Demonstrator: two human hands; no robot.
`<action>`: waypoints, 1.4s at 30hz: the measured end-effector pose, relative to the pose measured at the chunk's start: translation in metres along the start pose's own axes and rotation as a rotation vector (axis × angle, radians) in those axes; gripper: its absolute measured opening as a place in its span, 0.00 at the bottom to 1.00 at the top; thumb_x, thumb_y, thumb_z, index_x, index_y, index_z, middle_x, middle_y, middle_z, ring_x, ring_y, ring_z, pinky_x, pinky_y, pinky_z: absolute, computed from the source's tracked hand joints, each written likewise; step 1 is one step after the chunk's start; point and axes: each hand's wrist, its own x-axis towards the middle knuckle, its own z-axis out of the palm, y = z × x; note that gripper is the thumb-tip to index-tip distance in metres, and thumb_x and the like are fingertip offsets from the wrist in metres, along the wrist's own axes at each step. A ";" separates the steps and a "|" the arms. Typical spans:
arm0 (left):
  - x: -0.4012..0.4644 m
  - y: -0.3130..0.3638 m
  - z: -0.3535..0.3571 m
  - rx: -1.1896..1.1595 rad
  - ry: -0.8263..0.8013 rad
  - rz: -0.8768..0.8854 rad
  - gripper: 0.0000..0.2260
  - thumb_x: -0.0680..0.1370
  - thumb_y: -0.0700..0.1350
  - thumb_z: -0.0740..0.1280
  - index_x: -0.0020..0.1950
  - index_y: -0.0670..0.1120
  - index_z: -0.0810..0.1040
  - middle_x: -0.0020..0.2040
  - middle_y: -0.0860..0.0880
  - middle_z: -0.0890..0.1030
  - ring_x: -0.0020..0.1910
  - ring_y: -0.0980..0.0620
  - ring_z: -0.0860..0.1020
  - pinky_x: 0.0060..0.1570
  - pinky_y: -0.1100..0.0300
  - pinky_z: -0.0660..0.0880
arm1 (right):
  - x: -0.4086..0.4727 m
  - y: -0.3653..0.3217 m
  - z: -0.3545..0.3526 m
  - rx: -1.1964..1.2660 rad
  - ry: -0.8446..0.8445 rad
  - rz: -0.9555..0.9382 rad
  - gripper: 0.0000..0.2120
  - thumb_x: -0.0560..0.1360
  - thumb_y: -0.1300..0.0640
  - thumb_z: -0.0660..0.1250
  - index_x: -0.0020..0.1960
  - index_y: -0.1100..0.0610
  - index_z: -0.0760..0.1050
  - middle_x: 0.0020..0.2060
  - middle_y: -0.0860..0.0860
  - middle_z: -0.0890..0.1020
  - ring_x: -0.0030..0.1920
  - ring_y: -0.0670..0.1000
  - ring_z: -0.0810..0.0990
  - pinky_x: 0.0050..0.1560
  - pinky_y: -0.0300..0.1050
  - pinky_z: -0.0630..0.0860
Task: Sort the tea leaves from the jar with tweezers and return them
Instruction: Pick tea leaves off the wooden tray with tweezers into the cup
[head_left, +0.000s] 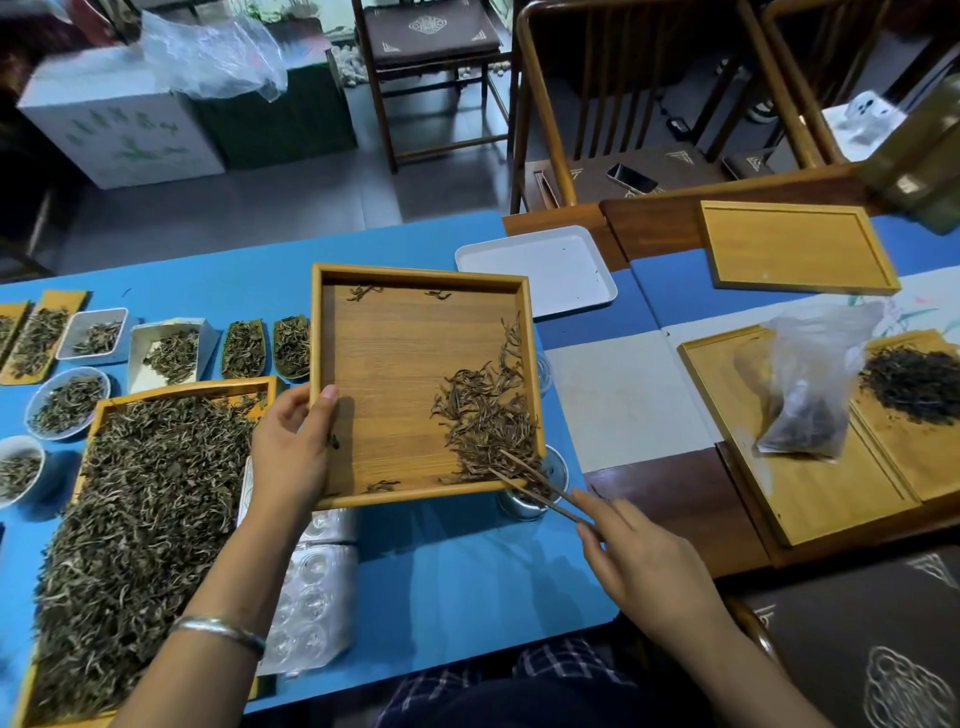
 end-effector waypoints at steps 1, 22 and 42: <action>0.000 0.000 0.000 0.001 0.002 0.006 0.06 0.80 0.49 0.66 0.51 0.49 0.80 0.46 0.52 0.83 0.42 0.56 0.82 0.45 0.53 0.78 | -0.002 0.001 -0.002 0.012 -0.005 0.011 0.18 0.68 0.58 0.76 0.57 0.56 0.81 0.33 0.50 0.79 0.24 0.52 0.76 0.18 0.41 0.69; -0.002 0.000 0.001 -0.008 0.002 -0.001 0.07 0.80 0.48 0.66 0.54 0.46 0.79 0.45 0.50 0.83 0.44 0.51 0.81 0.47 0.52 0.78 | -0.016 0.013 -0.005 0.129 0.017 0.119 0.18 0.72 0.59 0.71 0.61 0.55 0.78 0.38 0.47 0.79 0.33 0.50 0.80 0.25 0.42 0.73; -0.001 -0.002 0.000 -0.006 0.004 0.015 0.04 0.80 0.48 0.67 0.49 0.49 0.80 0.42 0.52 0.83 0.39 0.55 0.80 0.40 0.56 0.77 | -0.005 0.031 -0.008 0.007 -0.026 -0.018 0.21 0.69 0.61 0.75 0.62 0.56 0.79 0.34 0.52 0.78 0.26 0.55 0.77 0.19 0.48 0.71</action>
